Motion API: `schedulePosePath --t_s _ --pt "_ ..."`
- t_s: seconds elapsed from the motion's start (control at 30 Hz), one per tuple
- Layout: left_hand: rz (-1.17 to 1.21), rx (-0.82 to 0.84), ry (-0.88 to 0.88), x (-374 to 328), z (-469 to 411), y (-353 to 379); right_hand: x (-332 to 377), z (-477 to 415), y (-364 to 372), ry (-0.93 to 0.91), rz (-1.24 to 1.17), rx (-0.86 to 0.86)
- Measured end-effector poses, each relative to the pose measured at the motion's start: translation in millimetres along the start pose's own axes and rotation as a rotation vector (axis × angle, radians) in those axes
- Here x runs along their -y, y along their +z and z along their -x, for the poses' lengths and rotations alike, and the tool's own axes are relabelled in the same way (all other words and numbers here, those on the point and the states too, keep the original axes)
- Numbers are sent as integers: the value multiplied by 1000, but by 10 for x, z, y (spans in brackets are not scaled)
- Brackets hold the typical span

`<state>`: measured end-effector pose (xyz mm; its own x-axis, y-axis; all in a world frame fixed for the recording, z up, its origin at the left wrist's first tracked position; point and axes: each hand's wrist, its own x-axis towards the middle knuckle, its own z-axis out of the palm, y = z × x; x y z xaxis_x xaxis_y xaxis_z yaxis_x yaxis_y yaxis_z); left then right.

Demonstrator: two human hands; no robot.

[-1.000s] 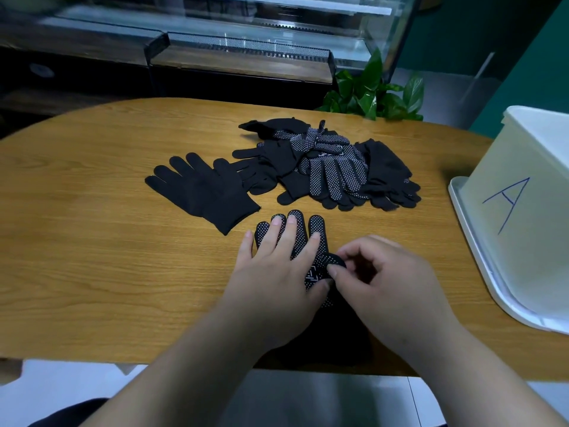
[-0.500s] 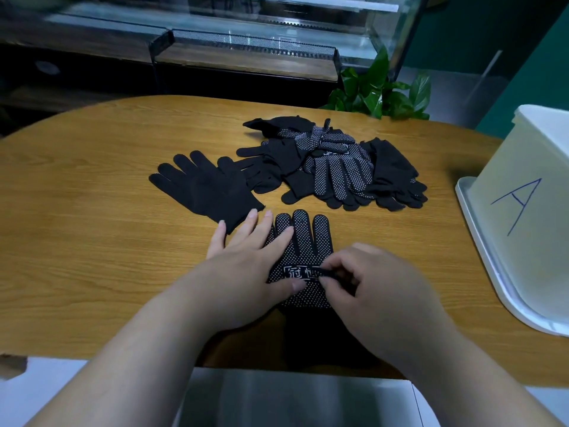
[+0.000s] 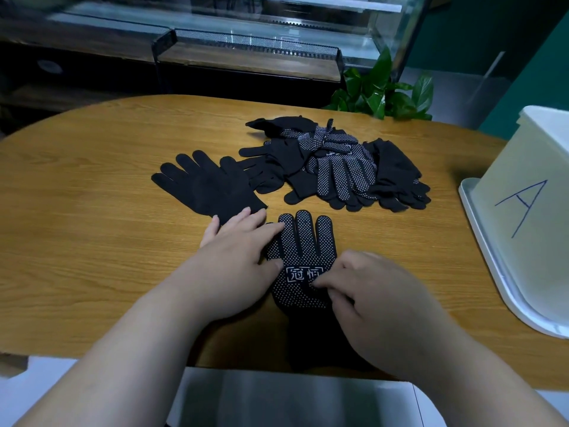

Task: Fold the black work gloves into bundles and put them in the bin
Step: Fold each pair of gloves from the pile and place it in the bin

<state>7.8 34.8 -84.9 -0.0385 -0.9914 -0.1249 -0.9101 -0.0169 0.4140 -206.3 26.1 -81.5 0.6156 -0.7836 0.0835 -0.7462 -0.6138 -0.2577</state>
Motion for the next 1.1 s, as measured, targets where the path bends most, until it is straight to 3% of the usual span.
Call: schedulePosePath --t_s 0.1,0.23,0.47,0.63,0.77,0.9,1.1 --pt "70 -54 -1 -9 -2 -4 -4 -27 9 -6 1 26" --pt "85 -104 -7 1 -18 0 0 -29 -15 20 -16 -77" --pt "100 -238 -15 -34 -37 -20 -23 -58 38 -9 -2 -39" --pt "99 -239 -27 -34 -51 -32 -159 -65 -57 102 -363 -222" --pt "95 -239 -48 -55 -113 -53 -307 -163 -117 262 -451 -324" --pt "56 -225 -123 -40 -219 -99 -444 -415 -140 441 -439 -213" --pt "-46 -98 -172 -82 -451 -248 -368 -905 -209 439 -255 52"
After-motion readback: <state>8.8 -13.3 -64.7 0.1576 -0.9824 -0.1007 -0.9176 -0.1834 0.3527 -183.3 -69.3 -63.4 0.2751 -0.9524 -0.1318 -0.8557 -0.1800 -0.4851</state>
